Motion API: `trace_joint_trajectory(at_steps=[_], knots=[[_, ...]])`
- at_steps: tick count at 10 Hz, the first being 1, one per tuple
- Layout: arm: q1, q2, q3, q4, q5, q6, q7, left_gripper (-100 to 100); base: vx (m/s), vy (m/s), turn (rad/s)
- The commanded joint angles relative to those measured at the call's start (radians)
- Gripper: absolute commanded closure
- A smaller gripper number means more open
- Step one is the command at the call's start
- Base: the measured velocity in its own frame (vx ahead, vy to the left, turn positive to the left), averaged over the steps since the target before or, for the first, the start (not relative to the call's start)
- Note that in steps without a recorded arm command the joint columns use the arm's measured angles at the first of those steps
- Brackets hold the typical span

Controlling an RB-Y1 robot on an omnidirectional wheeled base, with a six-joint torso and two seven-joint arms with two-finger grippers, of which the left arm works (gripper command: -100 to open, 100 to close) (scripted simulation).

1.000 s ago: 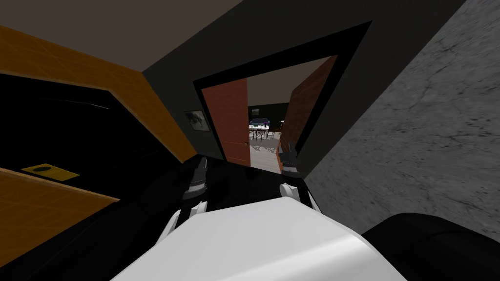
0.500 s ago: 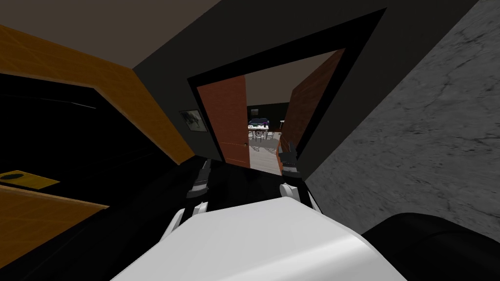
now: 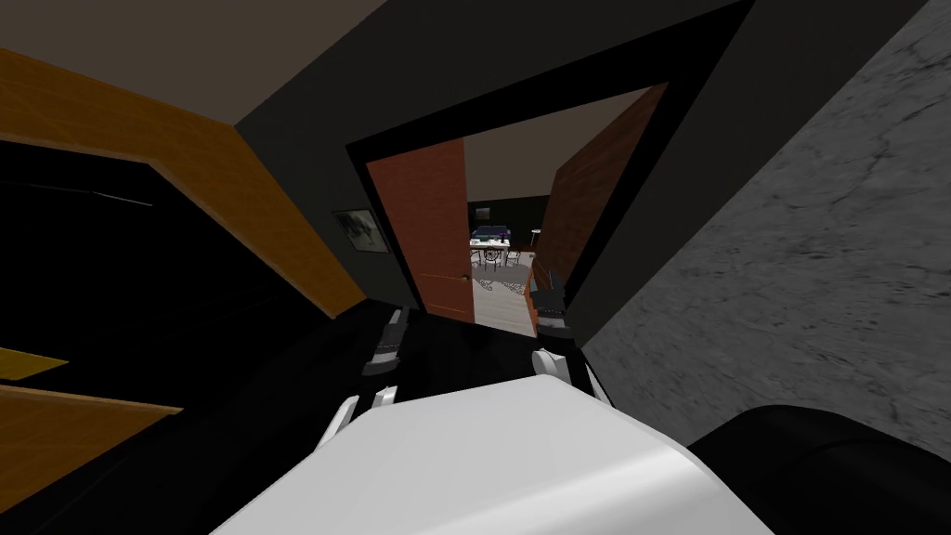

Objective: Push the door open

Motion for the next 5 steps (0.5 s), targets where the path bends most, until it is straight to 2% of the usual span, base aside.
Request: trace_joint_trajectory(at_steps=[1, 5], knots=[[-0.007, 0.000, 0.003, 0.032, -0.022, -0.007, -0.032, -100, 0.103, -0.022, -0.028], [-0.031, -0.001, 0.013, 0.118, -0.074, -0.024, -0.105, -100, 0.104, -0.010, -0.029]])
